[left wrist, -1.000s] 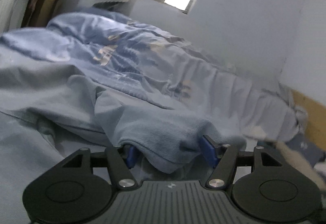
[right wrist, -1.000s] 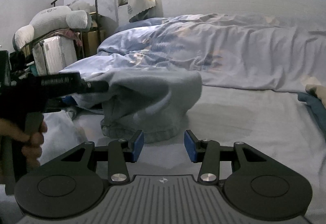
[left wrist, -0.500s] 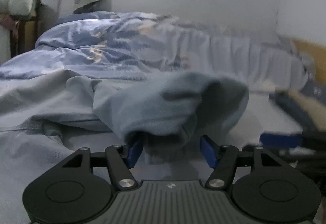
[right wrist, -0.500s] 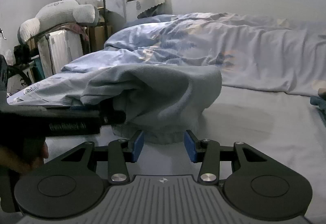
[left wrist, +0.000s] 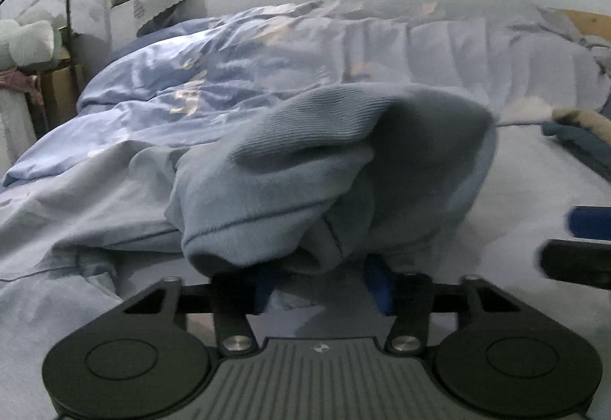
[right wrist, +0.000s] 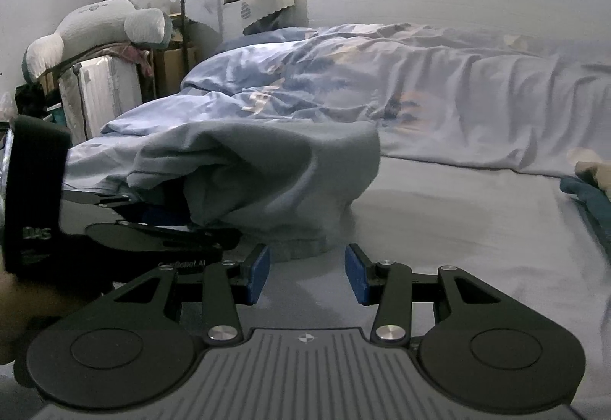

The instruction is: Fold clothes

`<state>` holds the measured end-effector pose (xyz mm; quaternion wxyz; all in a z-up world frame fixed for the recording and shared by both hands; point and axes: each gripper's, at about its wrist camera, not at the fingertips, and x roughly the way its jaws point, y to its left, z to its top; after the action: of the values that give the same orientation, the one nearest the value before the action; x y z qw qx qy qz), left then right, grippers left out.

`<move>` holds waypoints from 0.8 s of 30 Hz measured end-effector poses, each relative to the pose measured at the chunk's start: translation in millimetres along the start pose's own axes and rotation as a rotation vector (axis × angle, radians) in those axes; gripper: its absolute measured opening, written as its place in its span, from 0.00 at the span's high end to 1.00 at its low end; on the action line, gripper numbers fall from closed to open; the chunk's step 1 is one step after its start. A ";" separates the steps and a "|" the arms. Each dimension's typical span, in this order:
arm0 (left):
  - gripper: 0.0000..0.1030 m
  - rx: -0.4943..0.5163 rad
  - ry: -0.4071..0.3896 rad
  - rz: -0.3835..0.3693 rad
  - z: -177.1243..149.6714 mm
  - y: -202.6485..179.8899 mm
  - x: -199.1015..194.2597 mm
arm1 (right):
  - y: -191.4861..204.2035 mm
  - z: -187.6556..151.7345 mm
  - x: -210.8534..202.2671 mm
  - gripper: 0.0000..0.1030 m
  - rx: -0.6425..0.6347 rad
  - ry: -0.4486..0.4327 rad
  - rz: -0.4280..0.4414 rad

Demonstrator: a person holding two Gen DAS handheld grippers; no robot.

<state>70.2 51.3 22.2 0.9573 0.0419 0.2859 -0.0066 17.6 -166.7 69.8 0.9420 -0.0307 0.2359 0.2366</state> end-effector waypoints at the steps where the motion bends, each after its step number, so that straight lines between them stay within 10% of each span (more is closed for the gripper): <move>1: 0.77 0.003 0.008 0.011 0.8 1.3 2.9 | -2.0 -0.4 -1.6 0.56 0.000 0.000 -0.003; 9: 0.94 -0.022 -0.011 -0.025 6.9 4.8 0.7 | -24.5 -3.3 -20.0 0.56 0.009 -0.007 -0.041; 24: 0.95 -0.541 -0.005 -0.681 88.9 -38.7 -45.3 | -72.6 1.0 -52.6 0.56 0.054 -0.004 -0.037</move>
<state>79.5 4.8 118.2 0.8778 -0.3072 0.2724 -0.2469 10.5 -253.5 90.9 0.9472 -0.0091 0.2396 0.2128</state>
